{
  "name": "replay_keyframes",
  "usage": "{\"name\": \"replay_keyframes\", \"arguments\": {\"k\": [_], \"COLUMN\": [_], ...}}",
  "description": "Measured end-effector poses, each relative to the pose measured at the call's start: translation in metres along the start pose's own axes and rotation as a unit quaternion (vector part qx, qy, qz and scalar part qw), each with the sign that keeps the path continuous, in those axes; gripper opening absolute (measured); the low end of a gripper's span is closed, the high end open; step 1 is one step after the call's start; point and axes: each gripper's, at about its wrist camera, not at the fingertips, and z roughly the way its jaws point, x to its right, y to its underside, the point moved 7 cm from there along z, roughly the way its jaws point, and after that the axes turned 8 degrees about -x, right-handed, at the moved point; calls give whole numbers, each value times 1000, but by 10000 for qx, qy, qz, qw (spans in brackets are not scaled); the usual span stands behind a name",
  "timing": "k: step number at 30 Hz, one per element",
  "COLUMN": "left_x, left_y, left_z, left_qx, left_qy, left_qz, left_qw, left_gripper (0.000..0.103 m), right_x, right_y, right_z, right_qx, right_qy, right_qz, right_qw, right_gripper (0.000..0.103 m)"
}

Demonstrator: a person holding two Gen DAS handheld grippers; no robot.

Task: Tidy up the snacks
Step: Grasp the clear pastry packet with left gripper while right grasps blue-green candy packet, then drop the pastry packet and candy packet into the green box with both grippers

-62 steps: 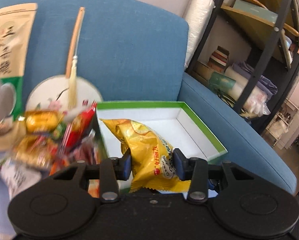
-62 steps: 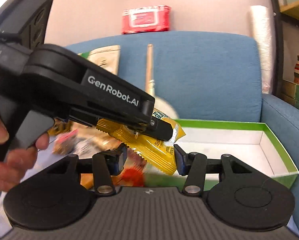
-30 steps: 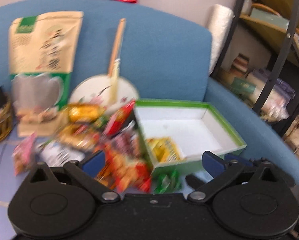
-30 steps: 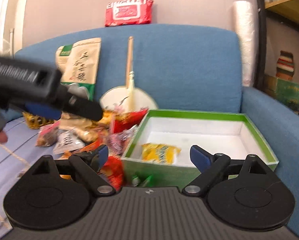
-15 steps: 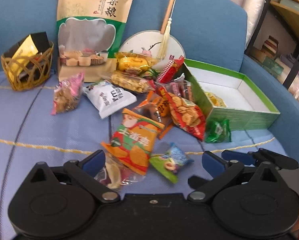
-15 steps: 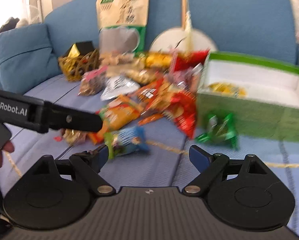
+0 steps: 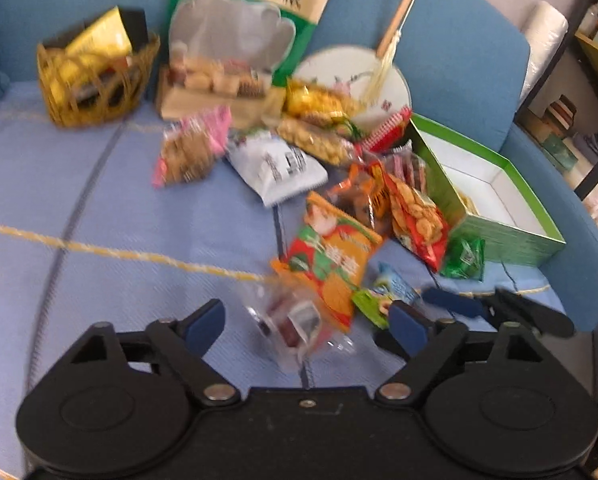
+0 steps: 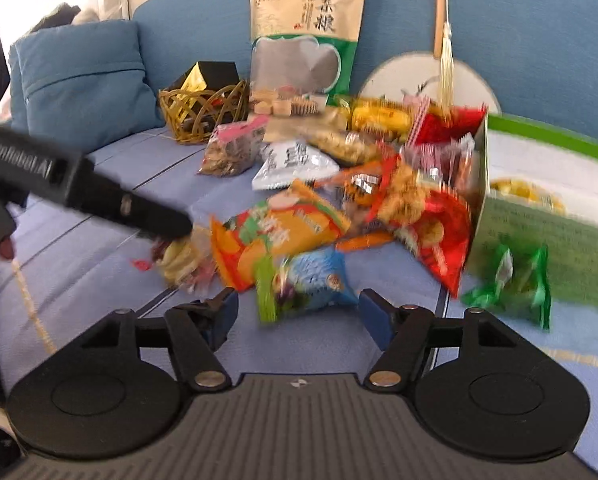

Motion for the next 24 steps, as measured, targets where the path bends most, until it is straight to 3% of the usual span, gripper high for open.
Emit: {"name": "replay_keyframes", "arguments": {"k": [3, 4, 9, 11, 12, 18, 20, 21, 24], "left_x": [4, 5, 1, -2, -3, -1, -2, -4, -6], "left_y": [-3, -5, -7, -3, -2, 0, 2, 4, 7], "left_z": [7, 10, 20, 24, 25, 17, 17, 18, 19], "left_qx": [85, 57, -27, -125, -128, -100, -142, -185, -156], "left_qy": [-70, -84, -94, -80, -108, -156, -199, -180, -121], "left_qz": [92, 97, 60, 6, 19, 66, 82, 76, 33], "left_qw": [9999, 9999, 9999, 9999, 9999, 9998, 9997, 9996, 9998], "left_gripper": [102, 94, 88, 76, 73, 71, 47, 20, 22], "right_x": [3, 3, 2, 1, 0, -2, -3, -3, -3], "right_y": [-4, -5, -6, -6, -6, -4, -3, -3, -3], "right_z": [8, 10, 22, 20, 19, 17, 16, 16, 15], "right_qx": [-72, -95, -300, -316, -317, -294, -303, -302, -310], "right_qy": [46, 18, -69, -206, -185, -111, -102, -92, -86], "right_qz": [13, 32, -33, -22, -28, -61, -53, -56, -55], "right_qw": [10000, 9999, 9995, 9993, 9993, 9995, 9995, 9995, 9995], "right_gripper": [103, 103, 103, 76, 75, 71, 71, 71, 71]}}
